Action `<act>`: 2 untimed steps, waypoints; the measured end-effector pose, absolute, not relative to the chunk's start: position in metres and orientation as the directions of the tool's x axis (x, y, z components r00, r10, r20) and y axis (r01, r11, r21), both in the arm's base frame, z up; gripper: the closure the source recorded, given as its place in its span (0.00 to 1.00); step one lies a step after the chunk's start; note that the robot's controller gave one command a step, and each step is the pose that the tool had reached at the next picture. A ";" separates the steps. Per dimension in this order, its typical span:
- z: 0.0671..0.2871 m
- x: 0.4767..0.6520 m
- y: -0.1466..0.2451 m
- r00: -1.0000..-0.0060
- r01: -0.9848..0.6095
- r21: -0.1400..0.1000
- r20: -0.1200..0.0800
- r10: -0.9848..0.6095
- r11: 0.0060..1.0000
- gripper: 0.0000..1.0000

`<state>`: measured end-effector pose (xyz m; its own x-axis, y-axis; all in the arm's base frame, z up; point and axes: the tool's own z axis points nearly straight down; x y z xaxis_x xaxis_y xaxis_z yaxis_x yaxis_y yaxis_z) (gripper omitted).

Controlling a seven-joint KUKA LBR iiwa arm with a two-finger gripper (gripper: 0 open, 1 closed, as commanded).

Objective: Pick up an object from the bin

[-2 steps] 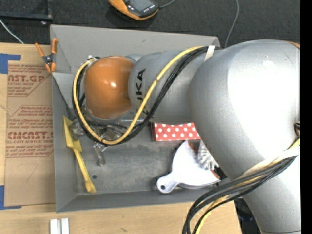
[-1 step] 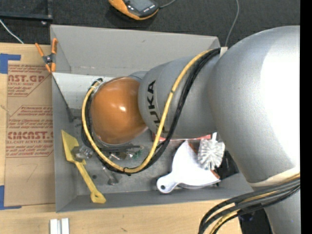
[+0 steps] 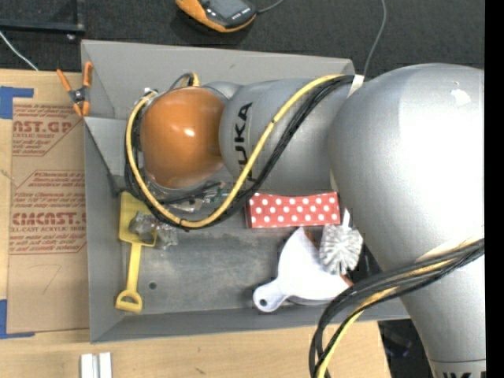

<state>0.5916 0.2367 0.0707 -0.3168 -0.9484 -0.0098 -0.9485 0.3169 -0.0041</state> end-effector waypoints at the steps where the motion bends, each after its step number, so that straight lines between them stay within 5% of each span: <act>1: 0.071 0.591 0.237 -0.317 -0.949 -0.003 -0.010 -0.948 0.317 1.00; 2: 0.073 0.591 0.237 -0.317 -0.948 -0.002 -0.010 -0.948 0.317 1.00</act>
Offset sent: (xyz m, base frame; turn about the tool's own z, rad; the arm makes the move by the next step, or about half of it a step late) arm 0.0001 0.0000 0.0227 0.0000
